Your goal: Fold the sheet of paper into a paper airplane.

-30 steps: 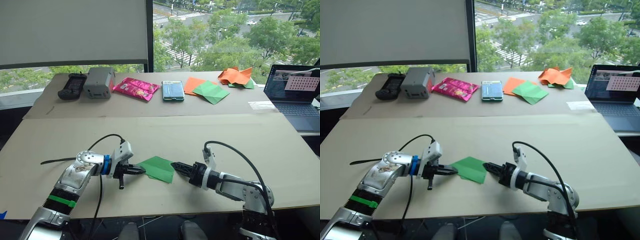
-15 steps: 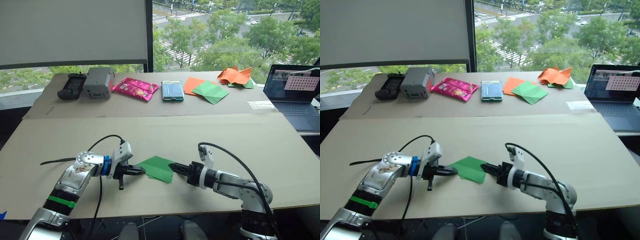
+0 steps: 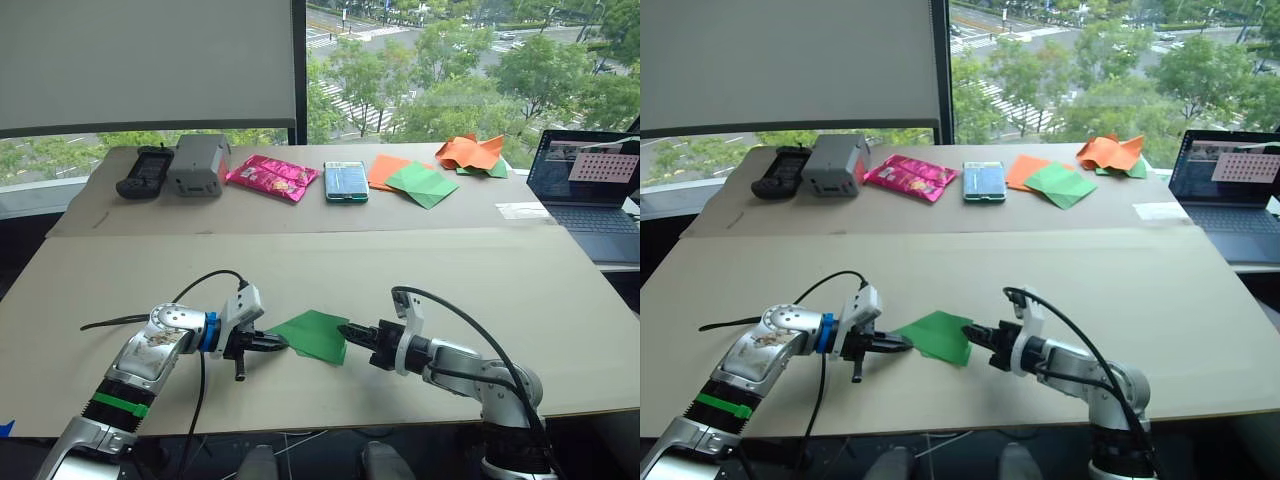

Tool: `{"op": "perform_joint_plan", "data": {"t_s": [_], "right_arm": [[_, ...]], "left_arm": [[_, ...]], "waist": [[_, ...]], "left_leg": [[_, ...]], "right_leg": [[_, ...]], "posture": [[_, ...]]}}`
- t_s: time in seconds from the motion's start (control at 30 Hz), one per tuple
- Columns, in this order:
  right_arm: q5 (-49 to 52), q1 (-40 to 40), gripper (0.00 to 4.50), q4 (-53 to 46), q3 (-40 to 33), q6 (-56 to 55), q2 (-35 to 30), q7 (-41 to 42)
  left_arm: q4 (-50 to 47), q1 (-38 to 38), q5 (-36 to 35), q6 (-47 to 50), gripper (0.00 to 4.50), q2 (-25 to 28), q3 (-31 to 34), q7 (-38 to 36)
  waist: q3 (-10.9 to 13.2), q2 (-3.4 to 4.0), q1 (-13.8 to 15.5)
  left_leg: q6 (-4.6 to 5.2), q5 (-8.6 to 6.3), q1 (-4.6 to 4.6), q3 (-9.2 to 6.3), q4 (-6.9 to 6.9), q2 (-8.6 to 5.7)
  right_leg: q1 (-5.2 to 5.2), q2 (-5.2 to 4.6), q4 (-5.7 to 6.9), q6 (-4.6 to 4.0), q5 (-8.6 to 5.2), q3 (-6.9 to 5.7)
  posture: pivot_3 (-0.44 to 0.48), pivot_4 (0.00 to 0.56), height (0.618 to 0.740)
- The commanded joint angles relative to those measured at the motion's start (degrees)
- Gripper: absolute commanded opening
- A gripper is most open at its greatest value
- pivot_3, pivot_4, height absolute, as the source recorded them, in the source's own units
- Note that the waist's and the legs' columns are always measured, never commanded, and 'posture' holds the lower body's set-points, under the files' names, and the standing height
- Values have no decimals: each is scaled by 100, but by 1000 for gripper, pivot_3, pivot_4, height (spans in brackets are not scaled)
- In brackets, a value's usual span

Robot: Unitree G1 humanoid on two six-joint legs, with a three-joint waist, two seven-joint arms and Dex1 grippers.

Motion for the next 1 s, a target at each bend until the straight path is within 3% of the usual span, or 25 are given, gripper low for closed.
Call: {"op": "perform_joint_plan", "data": {"t_s": [0.03, 0.23, 0.43, 0.63, 1.0], "right_arm": [[-1196, 278, 59, -407, 937, -1465, -566, 629], [-3296, 700, 59, -255, 2060, -4697, -1155, 1353], [-4989, 743, 59, 39, 2821, -6886, -1675, 1687], [-6194, 527, 59, 604, 3224, -7429, -1955, 1796], [-6442, 469, 59, 833, 3078, -7205, -1787, 1807]], "left_arm": [[-122, -27, -22, -1, 0, 49, 37, -2], [-115, -59, -28, 27, 0, 59, 37, -5], [-88, -78, -23, 27, 0, 73, 35, -23], [-66, -102, -21, 27, 0, 79, 37, -31], [-280, -276, -372, 286, 0, 308, 434, -137]], "waist": [[0, 0, 8], [4, -5, 1], [8, -13, 0], [8, -18, 9], [5, -27, 22]], "left_leg": [[0, 0, -1, 1, 0, 0], [-1, 0, -2, 2, 2, -1], [-2, -1, 2, 3, 2, -1], [-1, 0, 6, 4, 3, -1], [0, 1, 13, 4, 5, -1]], "right_leg": [[-1, -1, -1, 0, 0, 0], [-6, -1, -3, 1, -1, -1], [-8, -1, -4, 1, 0, -1], [-7, 0, -3, 1, 0, 0], [2, 2, 4, 1, 0, 0]], "posture": [[0, 150, 718], [0, 150, 718], [0, 150, 718], [0, 150, 718], [0, 150, 718]]}}
